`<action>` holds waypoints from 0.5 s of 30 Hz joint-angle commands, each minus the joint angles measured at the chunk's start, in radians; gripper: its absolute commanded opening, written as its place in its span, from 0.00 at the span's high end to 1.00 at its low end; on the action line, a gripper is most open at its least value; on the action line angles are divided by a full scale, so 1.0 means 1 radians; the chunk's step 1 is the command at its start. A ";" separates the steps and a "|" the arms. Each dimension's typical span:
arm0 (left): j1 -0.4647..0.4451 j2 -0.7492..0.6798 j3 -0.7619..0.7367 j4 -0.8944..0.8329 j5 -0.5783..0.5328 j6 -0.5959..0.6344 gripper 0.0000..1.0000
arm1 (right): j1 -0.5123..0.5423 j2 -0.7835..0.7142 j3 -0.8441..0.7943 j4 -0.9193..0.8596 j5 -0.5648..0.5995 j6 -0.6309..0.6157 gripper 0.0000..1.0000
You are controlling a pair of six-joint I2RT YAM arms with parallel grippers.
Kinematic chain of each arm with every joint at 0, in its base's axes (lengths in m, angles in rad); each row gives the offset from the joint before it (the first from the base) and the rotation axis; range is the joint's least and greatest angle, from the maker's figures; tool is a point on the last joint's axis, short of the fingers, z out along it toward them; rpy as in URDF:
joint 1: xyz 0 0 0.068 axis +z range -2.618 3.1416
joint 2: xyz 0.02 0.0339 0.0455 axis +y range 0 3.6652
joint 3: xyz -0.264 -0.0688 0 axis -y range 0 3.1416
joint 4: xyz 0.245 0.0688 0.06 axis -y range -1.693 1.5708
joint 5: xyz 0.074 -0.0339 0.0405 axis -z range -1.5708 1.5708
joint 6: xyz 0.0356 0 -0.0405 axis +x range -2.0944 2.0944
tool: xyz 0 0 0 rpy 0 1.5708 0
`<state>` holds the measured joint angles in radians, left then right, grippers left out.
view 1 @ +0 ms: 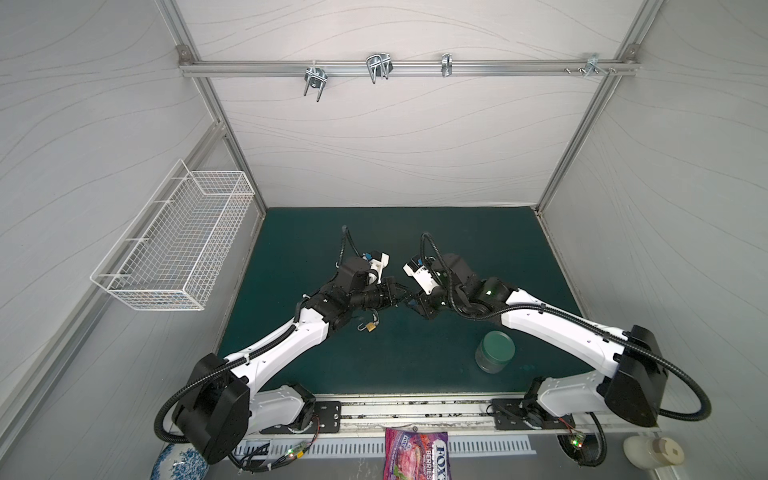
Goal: Lock with the key
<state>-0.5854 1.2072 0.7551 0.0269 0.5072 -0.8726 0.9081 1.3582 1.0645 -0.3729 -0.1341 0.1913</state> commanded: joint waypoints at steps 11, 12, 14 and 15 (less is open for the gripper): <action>0.106 -0.135 -0.019 -0.176 -0.111 0.071 0.38 | -0.031 0.063 0.021 -0.022 0.023 -0.063 1.00; 0.135 -0.158 -0.044 -0.184 -0.111 0.069 0.34 | -0.039 0.086 0.033 -0.033 0.015 -0.075 1.00; 0.182 -0.203 -0.078 -0.227 -0.126 0.084 0.29 | -0.054 0.140 0.060 -0.047 0.008 -0.096 1.00; 0.195 -0.222 -0.087 -0.257 -0.135 0.095 0.27 | -0.061 0.165 0.074 -0.051 0.005 -0.102 1.00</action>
<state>-0.4282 1.0294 0.6941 -0.1448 0.4133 -0.8078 0.8658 1.4731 1.0962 -0.3931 -0.1158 0.1379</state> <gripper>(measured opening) 0.716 0.272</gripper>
